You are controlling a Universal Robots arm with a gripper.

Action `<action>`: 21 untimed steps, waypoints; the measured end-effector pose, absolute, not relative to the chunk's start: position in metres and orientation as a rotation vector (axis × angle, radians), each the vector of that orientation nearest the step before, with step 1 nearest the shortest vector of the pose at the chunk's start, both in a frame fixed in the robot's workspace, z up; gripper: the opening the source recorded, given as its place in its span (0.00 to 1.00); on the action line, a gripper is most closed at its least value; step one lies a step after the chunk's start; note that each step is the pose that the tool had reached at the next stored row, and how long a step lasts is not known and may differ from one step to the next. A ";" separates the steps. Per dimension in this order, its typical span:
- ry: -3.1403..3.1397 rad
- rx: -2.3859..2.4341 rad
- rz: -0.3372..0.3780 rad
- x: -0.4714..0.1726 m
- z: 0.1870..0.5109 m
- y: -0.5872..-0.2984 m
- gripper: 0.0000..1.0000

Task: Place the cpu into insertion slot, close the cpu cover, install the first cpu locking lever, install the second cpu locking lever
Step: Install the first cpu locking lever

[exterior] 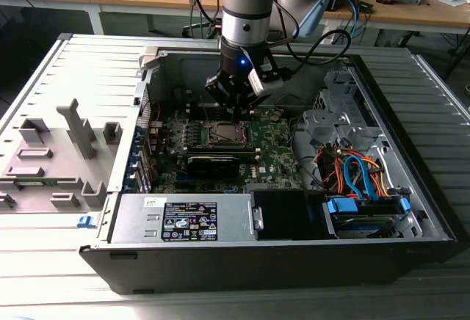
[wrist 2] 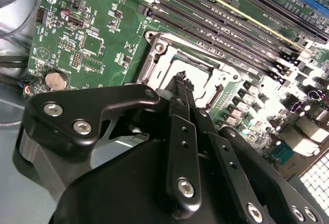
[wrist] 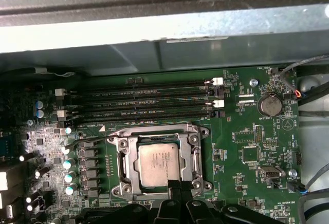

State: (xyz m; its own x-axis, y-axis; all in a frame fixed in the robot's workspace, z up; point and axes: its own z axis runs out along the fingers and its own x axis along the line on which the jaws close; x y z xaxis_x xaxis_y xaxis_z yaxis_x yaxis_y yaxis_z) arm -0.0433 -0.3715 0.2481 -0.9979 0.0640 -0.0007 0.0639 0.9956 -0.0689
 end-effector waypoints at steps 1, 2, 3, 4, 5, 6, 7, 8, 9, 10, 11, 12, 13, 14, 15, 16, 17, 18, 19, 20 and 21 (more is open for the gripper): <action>-3.137 -0.099 0.108 -0.043 0.248 -0.372 0.11; -3.137 -0.098 0.108 -0.043 0.248 -0.372 0.11; -3.137 -0.097 0.108 -0.043 0.248 -0.372 0.11; -3.137 -0.096 0.108 -0.043 0.248 -0.372 0.11; -3.137 -0.094 0.108 -0.043 0.248 -0.372 0.11; -3.137 -0.093 0.108 -0.043 0.248 -0.372 0.11; -3.137 -0.092 0.108 -0.043 0.248 -0.372 0.11; -3.137 -0.091 0.108 -0.043 0.248 -0.372 0.11; -3.137 -0.090 0.108 -0.043 0.248 -0.372 0.11; -3.137 -0.088 0.108 -0.043 0.248 -0.372 0.11; -3.137 -0.086 0.108 -0.043 0.248 -0.372 0.11; -3.137 -0.085 0.108 -0.043 0.248 -0.372 0.11; -3.137 -0.084 0.108 -0.043 0.247 -0.372 0.11; -3.138 -0.082 0.108 -0.043 0.247 -0.372 0.11; -3.138 -0.080 0.108 -0.043 0.247 -0.372 0.11; -3.138 -0.077 0.108 -0.043 0.247 -0.372 0.11; -3.138 -0.074 0.108 -0.043 0.247 -0.372 0.11; -3.138 -0.074 0.087 -0.043 0.247 -0.371 0.11; -3.139 -0.074 0.058 -0.043 0.247 -0.372 0.11; -3.138 -0.074 0.033 -0.043 0.247 -0.372 0.11; -3.138 -0.073 0.006 -0.043 0.247 -0.371 0.11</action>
